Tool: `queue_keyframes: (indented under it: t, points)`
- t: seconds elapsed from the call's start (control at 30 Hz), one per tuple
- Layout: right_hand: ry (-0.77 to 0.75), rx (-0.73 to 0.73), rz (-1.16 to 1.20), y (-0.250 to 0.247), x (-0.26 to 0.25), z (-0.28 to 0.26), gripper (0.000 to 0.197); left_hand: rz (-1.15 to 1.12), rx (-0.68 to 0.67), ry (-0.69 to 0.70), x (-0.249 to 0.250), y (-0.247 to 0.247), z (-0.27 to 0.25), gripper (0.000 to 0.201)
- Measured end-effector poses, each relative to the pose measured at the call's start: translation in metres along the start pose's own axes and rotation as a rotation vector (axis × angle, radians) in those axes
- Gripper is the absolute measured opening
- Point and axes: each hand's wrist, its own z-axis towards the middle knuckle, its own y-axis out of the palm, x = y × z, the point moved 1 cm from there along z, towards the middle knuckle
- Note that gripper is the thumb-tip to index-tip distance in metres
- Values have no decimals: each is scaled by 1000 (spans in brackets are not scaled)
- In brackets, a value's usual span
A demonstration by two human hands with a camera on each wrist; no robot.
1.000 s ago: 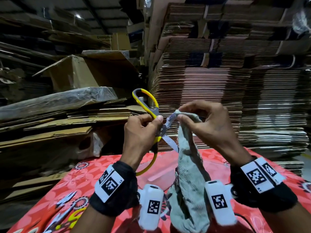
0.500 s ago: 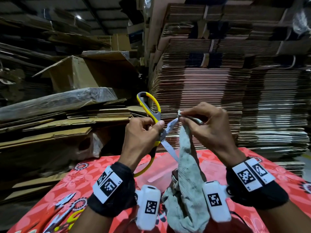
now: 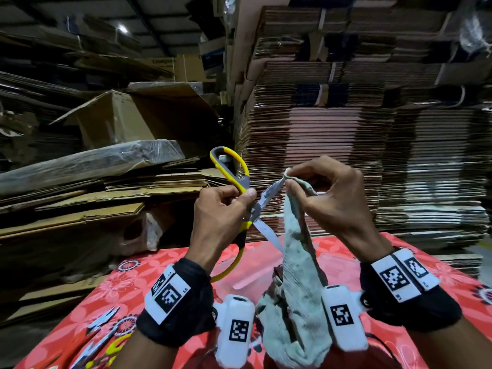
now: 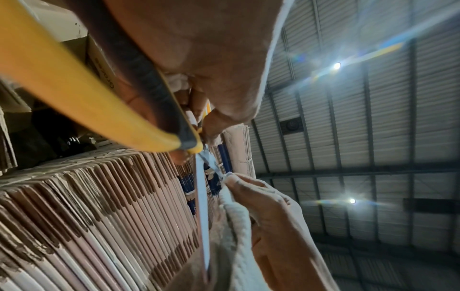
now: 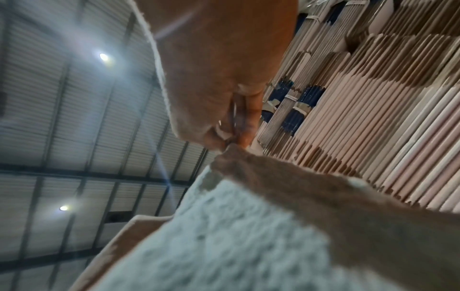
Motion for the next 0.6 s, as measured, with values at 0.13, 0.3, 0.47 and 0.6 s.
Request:
queue_keyframes:
  t: [0.13,0.3,0.47,0.6]
  points:
    - [-23,-125,119,0,-12,-1,27,-13,20,3,-1,-3,2,36]
    - [-116,-304,142,15,-13,-8,23,-28,10,4,3,-4,1,37]
    - [-142,-269,114,22,-10,-12,18,-12,-6,-10,1,-2,1,38]
    - [-132,-188,40,29,-10,-16,17,23,-3,6,1,-3,0,45]
